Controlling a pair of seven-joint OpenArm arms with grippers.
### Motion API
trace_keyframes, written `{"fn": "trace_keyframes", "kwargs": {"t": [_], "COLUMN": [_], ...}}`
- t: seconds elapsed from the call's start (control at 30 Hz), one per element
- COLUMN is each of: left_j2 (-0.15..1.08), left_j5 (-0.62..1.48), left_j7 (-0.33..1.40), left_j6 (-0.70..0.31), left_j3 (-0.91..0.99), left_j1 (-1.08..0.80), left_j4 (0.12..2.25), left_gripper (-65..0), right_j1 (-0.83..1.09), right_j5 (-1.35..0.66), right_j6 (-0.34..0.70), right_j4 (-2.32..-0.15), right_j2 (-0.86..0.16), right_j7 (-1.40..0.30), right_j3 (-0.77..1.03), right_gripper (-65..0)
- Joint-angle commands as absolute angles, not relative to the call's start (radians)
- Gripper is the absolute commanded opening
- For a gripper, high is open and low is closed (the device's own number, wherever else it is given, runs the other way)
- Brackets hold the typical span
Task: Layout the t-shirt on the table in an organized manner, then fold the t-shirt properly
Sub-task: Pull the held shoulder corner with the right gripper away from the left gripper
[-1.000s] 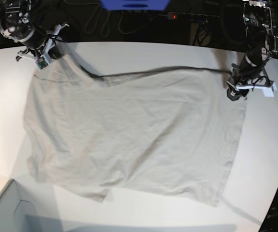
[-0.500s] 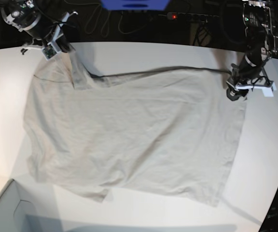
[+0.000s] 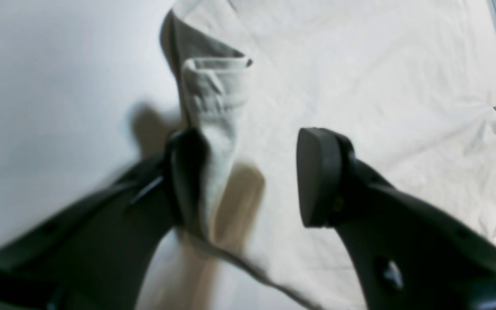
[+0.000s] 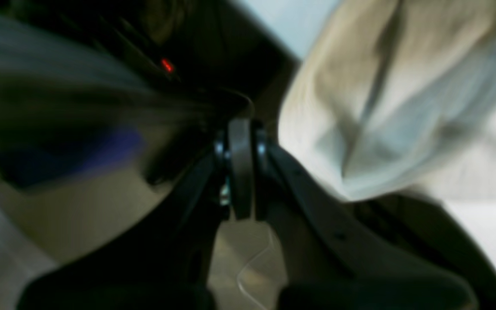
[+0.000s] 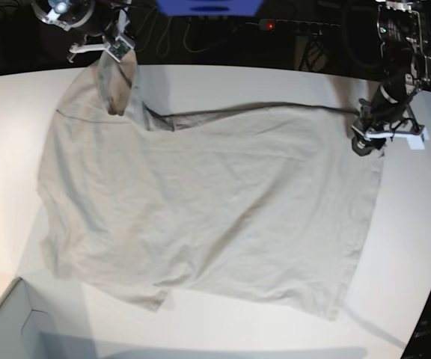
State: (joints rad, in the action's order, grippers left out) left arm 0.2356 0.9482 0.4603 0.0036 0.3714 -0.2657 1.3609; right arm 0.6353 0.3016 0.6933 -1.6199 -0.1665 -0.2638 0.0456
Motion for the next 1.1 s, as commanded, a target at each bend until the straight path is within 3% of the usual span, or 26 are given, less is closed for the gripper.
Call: {"fn": "trace_keyframes", "kwargs": {"t": [0.0, 0.2, 0.5, 0.83, 1.07], "left_j2": [0.248, 0.248, 0.248, 0.251, 0.251], "left_j5": [0.963, 0.963, 0.963, 0.963, 0.963], "left_j7": [0.449, 0.447, 0.447, 0.447, 0.447], "left_j6": [-0.004, -0.004, -0.004, -0.004, -0.004], "left_j3": [0.377, 0.377, 0.377, 0.377, 0.377], "left_j1": [-0.260, -0.260, -0.260, -0.260, -0.265], "left_j4": [1.376, 1.376, 1.376, 1.377, 1.383], "left_gripper": [-31.2, -31.2, -31.2, -31.2, -31.2], "right_j1": [0.631, 0.622, 0.699, 0.424, 0.249], "right_j5": [0.294, 0.294, 0.292, 0.292, 0.292], "right_j6": [0.698, 0.698, 0.698, 0.698, 0.698], "right_j4": [-1.618, -1.624, -1.847, -1.854, -1.709], "right_j2": [-0.173, -0.194, -0.176, -0.071, -0.102], "right_j7": [-0.242, -0.242, -0.242, -0.252, -0.346], "right_j3": [0.048, 0.054, 0.053, 0.186, 0.206], "right_gripper": [-65.0, -65.0, -65.0, -65.0, -65.0]}}
